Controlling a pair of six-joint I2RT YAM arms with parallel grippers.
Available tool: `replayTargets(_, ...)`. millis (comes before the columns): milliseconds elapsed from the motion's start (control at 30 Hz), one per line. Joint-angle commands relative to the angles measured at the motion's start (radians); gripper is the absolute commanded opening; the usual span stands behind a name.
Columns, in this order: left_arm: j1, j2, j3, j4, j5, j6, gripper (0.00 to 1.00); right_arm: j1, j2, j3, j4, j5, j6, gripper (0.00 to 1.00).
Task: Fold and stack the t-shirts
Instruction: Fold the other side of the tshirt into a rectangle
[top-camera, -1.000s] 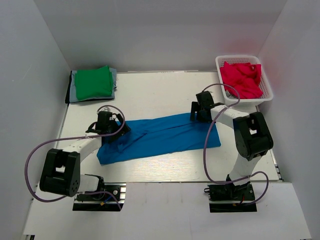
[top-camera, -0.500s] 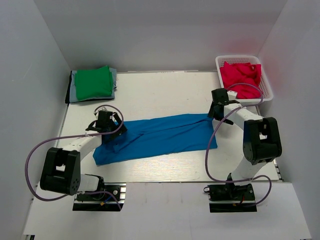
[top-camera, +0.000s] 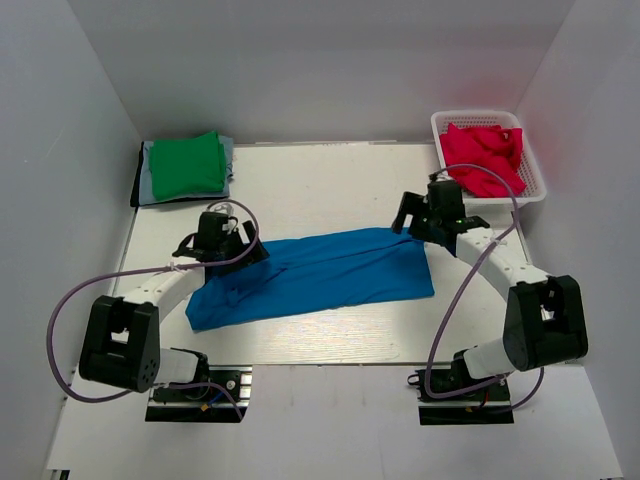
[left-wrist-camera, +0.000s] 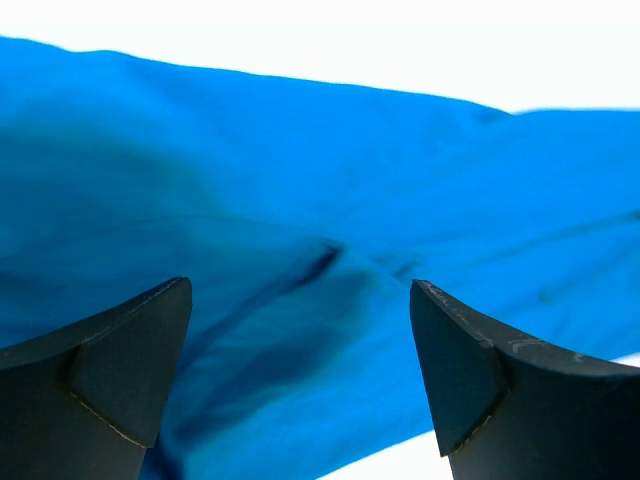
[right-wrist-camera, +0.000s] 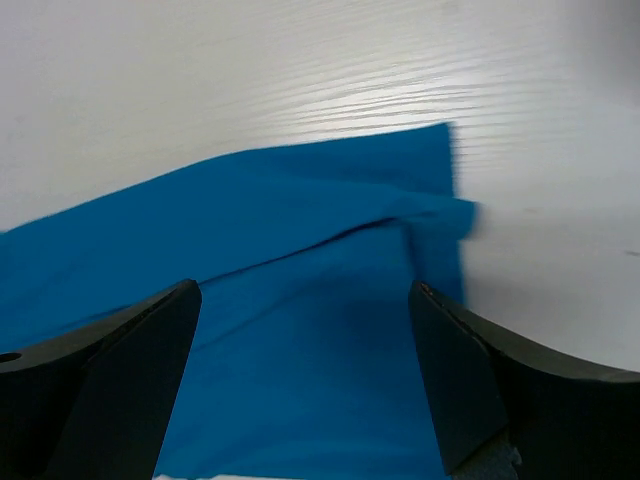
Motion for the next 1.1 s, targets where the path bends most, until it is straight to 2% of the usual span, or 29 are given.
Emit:
replayTargets(0, -0.027, -0.036, 0.034, 0.037, 0.073, 0.054, 1.0, 0.044, 0.014, -0.023, 0.112, -0.227, -0.031, 0.9)
replayTargets(233, -0.091, 0.07, 0.039, 0.059, 0.131, 0.077, 1.0, 0.056, 0.068, -0.086, 0.145, -0.233, 0.019, 0.9)
replayTargets(367, -0.11, 0.058, 0.019, 0.059, 0.131, 0.095, 1.0, 0.054, 0.087, -0.118, 0.167, -0.223, 0.053, 0.9)
replayTargets(500, -0.133, 0.049, 0.009, 0.042, 0.19, 0.094, 1.0, 0.051, 0.1, -0.144, 0.185, -0.215, 0.076, 0.9)
replayTargets(767, -0.208, -0.171, -0.127, -0.021, 0.232, -0.041, 1.0, 0.047, 0.109, -0.146, 0.169, -0.152, 0.082, 0.9)
replayTargets(933, -0.253, -0.275, -0.194, -0.055, 0.332, -0.102, 1.0, 0.047, 0.115, -0.141, 0.162, -0.146, 0.081, 0.9)
replayTargets(1067, -0.286, -0.404, -0.124, -0.117, 0.271, -0.093, 1.0, 0.048, 0.1, -0.14, 0.165, -0.134, 0.065, 0.9)
